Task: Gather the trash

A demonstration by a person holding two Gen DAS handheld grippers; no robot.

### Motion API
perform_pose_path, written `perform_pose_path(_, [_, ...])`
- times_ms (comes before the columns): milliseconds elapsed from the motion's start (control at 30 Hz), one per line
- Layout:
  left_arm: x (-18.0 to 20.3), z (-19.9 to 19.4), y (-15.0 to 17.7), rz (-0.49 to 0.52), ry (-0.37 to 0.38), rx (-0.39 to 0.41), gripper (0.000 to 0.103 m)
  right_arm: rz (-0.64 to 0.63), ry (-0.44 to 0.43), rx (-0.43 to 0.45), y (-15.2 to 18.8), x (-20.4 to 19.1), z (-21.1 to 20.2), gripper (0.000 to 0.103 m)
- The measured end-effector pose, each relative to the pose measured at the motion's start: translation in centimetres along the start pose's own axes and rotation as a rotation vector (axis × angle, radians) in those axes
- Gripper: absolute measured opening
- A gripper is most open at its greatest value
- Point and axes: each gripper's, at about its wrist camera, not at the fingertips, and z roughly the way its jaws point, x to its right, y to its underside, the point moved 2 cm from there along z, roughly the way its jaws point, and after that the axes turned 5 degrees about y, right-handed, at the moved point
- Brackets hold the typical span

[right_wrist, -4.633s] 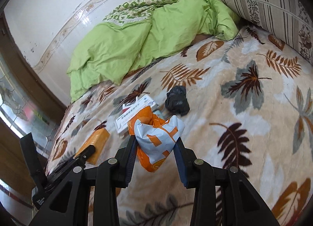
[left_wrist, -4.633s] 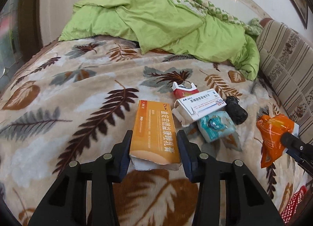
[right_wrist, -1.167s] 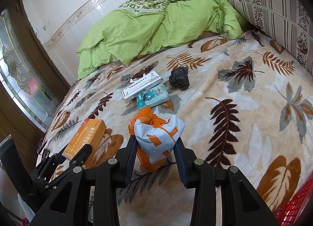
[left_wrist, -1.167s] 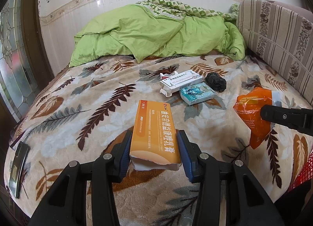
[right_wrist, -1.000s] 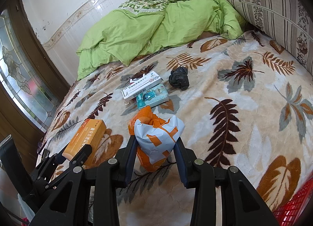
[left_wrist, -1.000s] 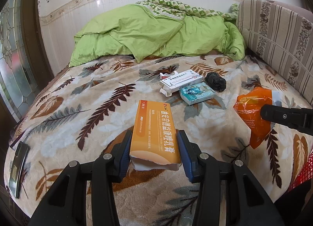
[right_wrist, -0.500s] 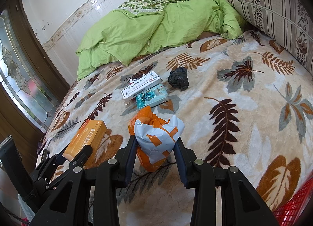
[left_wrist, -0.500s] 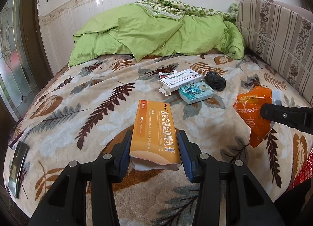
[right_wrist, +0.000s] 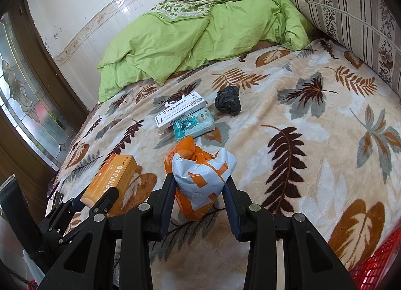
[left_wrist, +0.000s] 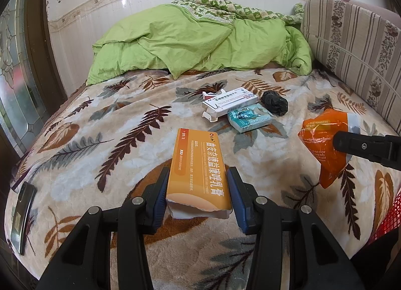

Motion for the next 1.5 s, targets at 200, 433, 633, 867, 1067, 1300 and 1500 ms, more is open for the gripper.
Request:
perform_pose_path(200, [0.1, 0.0, 0.0, 0.001, 0.002, -0.001, 0.044, 0.0, 0.0, 0.001, 0.0, 0.0, 0.0, 0.04])
perform_pose_path(433, [0.3, -0.1, 0.1, 0.0, 0.003, -0.001, 0.044, 0.003, 0.001, 0.004, -0.1, 0.2, -0.1, 0.04])
perform_pose_path(633, [0.4, -0.2, -0.2, 0.002, 0.019, 0.007, 0.044, 0.026, -0.002, 0.016, -0.1, 1.1, -1.3, 0.04])
perform_pose_path(867, [4.0, -3.3, 0.2, 0.085, 0.123, 0.03, 0.044, 0.064, -0.004, 0.053, 1.6, 4.0, -7.1, 0.04])
perform_pose_path(1067, [10.2, -6.7, 0.0, 0.204, 0.316, 0.045, 0.044, 0.182, 0.109, 0.118, 4.1, 12.1, -15.1, 0.04])
perform_pose_path(1300, [19.8, -10.3, 0.1, 0.329, 0.59, 0.002, 0.044, 0.341, 0.283, 0.17, 7.5, 21.5, -22.7, 0.04])
perform_pose_path(1500, [28.5, -11.6, 1.9, 0.409, 0.822, -0.152, 0.051, 0.433, 0.383, 0.176, 9.8, 25.8, -25.4, 0.047])
